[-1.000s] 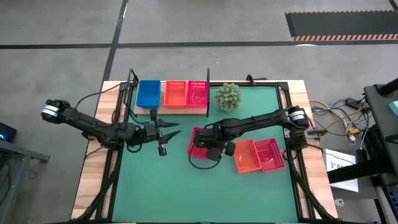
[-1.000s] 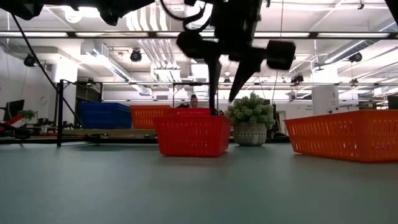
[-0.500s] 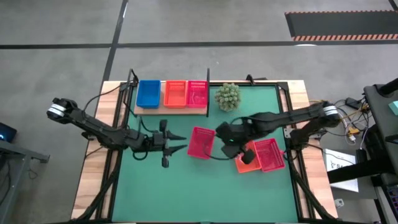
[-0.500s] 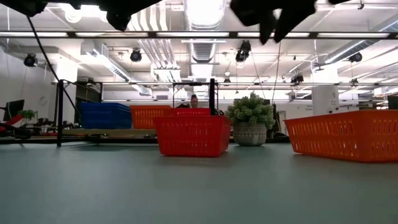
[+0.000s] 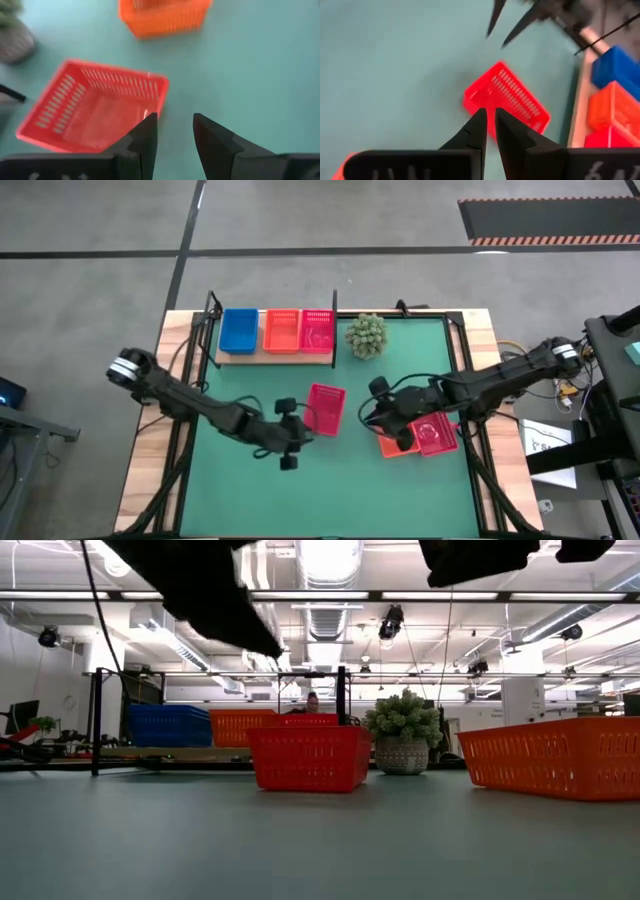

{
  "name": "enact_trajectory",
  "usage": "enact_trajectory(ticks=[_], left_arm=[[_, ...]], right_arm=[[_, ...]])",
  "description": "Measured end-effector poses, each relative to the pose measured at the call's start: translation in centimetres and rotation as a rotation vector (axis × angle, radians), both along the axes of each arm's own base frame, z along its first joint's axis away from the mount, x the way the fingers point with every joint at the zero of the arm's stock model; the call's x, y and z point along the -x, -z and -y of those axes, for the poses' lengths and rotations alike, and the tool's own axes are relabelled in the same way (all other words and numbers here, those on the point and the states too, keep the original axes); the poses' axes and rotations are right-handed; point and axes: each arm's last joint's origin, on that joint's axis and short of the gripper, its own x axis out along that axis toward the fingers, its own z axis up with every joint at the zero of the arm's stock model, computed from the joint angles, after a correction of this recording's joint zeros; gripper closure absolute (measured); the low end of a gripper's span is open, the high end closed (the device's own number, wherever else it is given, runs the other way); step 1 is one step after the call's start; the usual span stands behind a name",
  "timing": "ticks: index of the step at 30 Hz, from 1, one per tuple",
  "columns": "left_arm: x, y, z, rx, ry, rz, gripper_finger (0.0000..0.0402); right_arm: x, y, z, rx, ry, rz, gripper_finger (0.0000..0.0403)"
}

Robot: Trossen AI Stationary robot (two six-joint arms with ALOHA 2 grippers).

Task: Stack baskets on shelf by color
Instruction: Stack the top red bin on the red bin on the shelf

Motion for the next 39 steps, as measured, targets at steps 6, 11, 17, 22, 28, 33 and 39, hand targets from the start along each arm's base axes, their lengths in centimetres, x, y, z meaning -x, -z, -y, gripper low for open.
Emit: enact_trajectory(ticks=[6,11,17,22,28,33,39], left_arm=[[-1.9,0.8,0.2,0.009,0.075,-0.170,0.0292],[-2.2,1.2,-0.6,0.002,0.095,-0.194,0.0292],[-3.5,1.5,-2.5,-0.002,0.059,-0.118,0.0292],[-4.6,2.2,-3.4,-0.020,-0.008,-0.071,0.0292],[-4.8,1.9,-3.3,-0.014,-0.009,-0.038,0.0292],[-4.8,2.0,-3.3,-0.034,0.009,-0.044,0.0292],[-4.5,2.7,-3.4,-0.043,0.012,-0.068,0.0292]], right_arm=[[0.5,1.1,0.2,0.004,-0.046,0.271,0.0376],[1.3,1.4,0.4,0.027,-0.063,0.333,0.0376],[1.8,1.3,0.6,0.040,-0.069,0.342,0.0376],[1.8,1.4,0.9,0.078,-0.081,0.343,0.0376],[1.6,1.5,2.1,0.090,-0.032,0.330,0.0376],[1.6,1.7,3.0,0.094,0.007,0.303,0.0376],[1.7,1.7,3.1,0.095,0.009,0.296,0.0376]])
